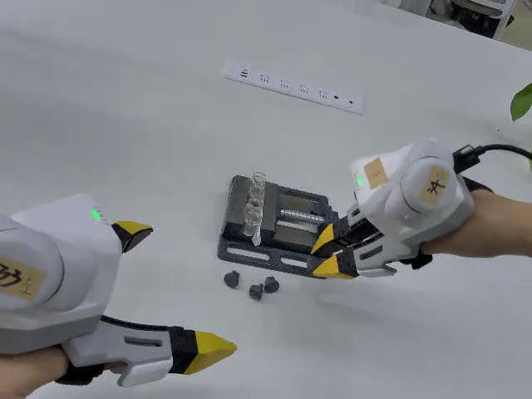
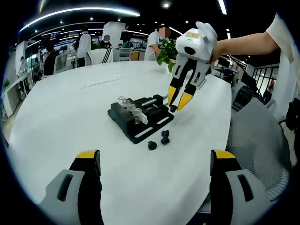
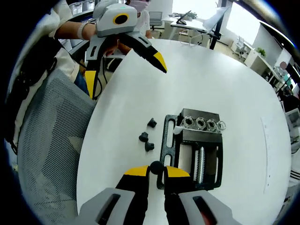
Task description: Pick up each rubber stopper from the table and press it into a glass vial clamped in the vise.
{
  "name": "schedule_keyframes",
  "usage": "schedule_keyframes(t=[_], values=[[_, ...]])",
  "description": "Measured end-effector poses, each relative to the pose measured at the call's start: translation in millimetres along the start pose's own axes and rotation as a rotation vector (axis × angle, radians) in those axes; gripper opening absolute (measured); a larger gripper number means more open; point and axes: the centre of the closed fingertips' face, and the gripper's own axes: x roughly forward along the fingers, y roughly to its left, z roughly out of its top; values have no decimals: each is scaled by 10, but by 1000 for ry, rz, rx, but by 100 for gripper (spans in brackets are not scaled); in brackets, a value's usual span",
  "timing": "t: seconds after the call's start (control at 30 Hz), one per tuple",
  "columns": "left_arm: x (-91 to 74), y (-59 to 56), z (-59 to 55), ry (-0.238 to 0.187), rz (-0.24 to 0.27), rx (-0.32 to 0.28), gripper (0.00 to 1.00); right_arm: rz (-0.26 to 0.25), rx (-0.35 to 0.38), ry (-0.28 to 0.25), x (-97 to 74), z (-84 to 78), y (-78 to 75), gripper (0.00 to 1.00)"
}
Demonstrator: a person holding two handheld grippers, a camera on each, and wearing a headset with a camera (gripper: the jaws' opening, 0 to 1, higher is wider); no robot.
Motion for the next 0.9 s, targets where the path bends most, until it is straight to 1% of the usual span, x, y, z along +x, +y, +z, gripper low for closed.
schedule_keyframes(t=[0.1,0.47,0.57,0.63,0.73,0.9], values=[[8,-1,12,-3,-4,0,97,0,-18,7,-39,64,-67,7],[2,30,9,0,-2,4,97,-11,-70,19,-174,340,-437,7],[-6,63,-4,2,2,0,97,-16,-75,20,-176,390,-564,7],[-5,63,-12,4,3,-3,97,-23,-83,25,-182,421,-651,7],[-5,71,-28,5,5,-8,97,-32,-85,19,-199,491,-734,7],[8,76,-60,12,5,-14,97,-42,-89,35,-168,542,-896,7]])
